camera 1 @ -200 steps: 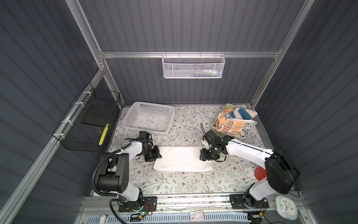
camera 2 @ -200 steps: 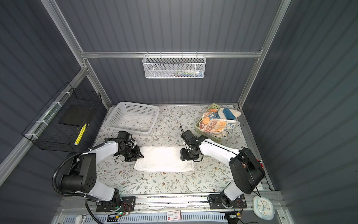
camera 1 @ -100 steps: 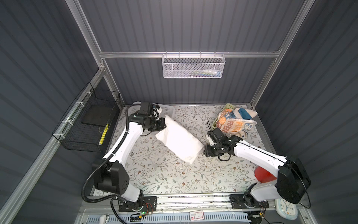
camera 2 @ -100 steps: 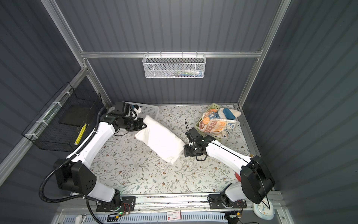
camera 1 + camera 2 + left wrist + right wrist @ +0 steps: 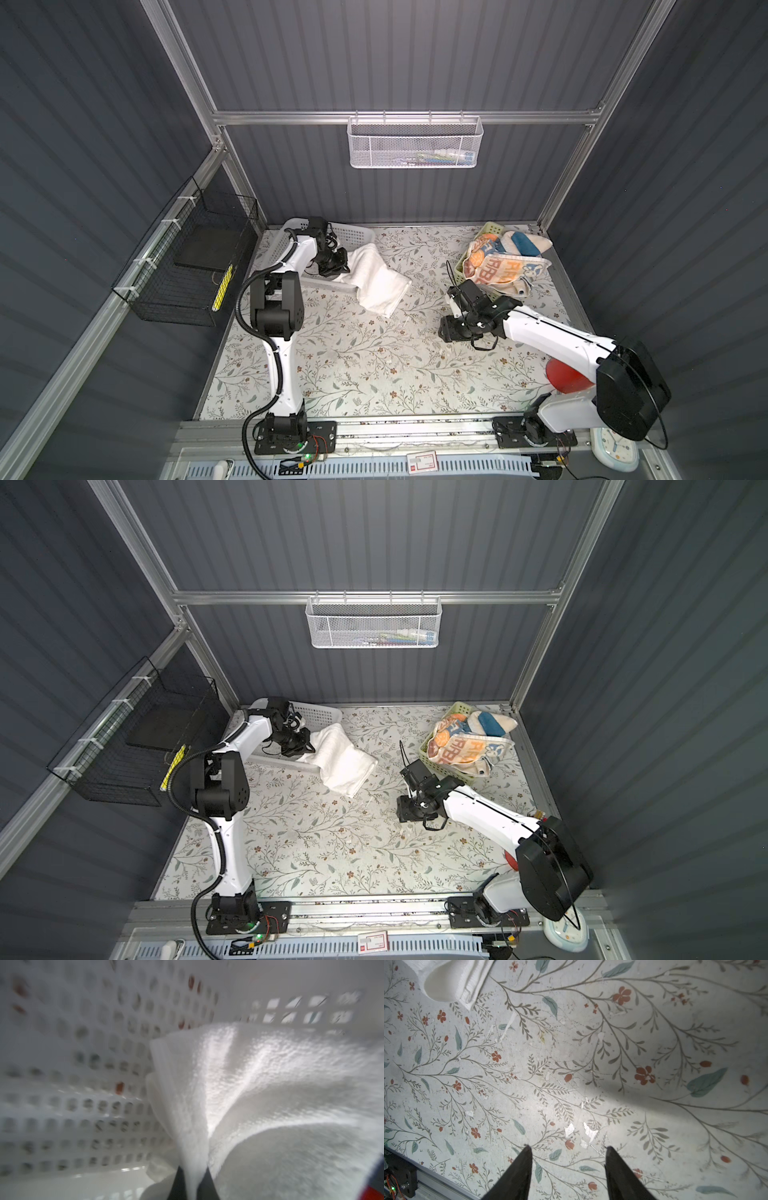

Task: Fold and stack the towels
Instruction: 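Grasp the folded towel end with the left gripper and lift it toward the white basket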

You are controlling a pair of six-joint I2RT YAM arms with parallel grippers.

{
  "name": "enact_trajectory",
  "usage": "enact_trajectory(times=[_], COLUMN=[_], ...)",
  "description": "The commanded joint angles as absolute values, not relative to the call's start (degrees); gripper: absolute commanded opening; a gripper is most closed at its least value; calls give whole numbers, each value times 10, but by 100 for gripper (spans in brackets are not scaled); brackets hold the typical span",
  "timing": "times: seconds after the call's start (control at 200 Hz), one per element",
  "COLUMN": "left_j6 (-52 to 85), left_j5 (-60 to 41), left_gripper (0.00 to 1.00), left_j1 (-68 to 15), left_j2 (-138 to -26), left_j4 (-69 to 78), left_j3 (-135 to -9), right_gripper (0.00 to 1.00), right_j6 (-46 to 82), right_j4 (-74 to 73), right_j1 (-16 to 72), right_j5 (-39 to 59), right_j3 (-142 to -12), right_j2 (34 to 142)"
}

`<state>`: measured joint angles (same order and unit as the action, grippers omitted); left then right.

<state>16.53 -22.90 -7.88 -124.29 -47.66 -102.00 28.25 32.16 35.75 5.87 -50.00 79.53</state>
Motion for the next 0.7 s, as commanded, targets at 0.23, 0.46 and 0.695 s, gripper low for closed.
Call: enact_trajectory(times=[0.23,0.46,0.695], left_j6=[394,335,256], left_j5=[-266,-228,-262], left_gripper=[0,0,0], left_j1=[-182,-192,-193], left_j2=[-1135,-1152,-1186], left_j4=[-333,-455,-607], left_j3=[-924,-1097,-1324], right_gripper=[58,58,58], right_j6=[251,246,251], right_j4=[325,328,321], right_j1=[316,307,304], right_j5=[75,83,88], right_j3=[-495,-510,-529], right_j2=[781,789,797])
